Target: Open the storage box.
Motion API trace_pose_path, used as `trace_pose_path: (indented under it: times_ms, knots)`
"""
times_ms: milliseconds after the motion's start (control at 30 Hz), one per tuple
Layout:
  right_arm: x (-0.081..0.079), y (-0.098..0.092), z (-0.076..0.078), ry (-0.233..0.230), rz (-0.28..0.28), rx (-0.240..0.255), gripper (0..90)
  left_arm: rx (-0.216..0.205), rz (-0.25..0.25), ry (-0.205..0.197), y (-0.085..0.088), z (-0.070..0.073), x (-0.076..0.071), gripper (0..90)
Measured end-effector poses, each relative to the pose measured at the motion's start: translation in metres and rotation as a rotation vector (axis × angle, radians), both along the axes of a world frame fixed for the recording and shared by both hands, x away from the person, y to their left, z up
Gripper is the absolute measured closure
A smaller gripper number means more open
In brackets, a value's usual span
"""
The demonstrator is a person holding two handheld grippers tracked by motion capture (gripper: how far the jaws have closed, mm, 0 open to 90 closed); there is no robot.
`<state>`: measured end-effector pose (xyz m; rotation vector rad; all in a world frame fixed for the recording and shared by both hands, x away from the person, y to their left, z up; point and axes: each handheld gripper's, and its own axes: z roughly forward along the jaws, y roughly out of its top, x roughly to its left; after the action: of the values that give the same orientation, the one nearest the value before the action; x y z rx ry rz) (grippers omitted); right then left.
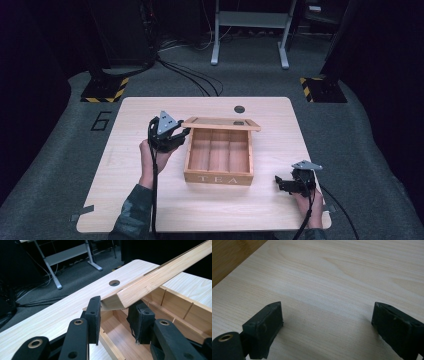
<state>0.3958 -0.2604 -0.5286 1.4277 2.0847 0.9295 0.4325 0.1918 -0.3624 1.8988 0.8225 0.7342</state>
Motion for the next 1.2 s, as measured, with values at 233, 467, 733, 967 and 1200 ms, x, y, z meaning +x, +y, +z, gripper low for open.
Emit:
trace_pose_path:
  times_ms: [233, 467, 733, 967, 1200]
  knots:
    - [0.000, 0.000, 0.000, 0.000, 0.000, 0.000, 9.5, -0.009, -0.008, 0.017, 0.000, 0.009, 0.012, 62.8]
    - [0.000, 0.000, 0.000, -0.004, 0.004, -0.004, 9.4, -0.006, -0.013, 0.035, -0.001, 0.016, 0.021, 63.0]
    - [0.000, -0.001, 0.000, 0.000, 0.008, -0.003, 9.4, 0.001, -0.017, 0.060, -0.003, 0.029, 0.035, 63.2]
    - [0.000, -0.001, 0.000, -0.001, 0.007, -0.002, 9.4, 0.003, -0.030, 0.079, -0.004, 0.037, 0.048, 63.4]
    - [0.000, -0.001, 0.000, -0.001, 0.007, -0.003, 9.4, 0.009, -0.035, 0.093, -0.005, 0.044, 0.057, 63.6]
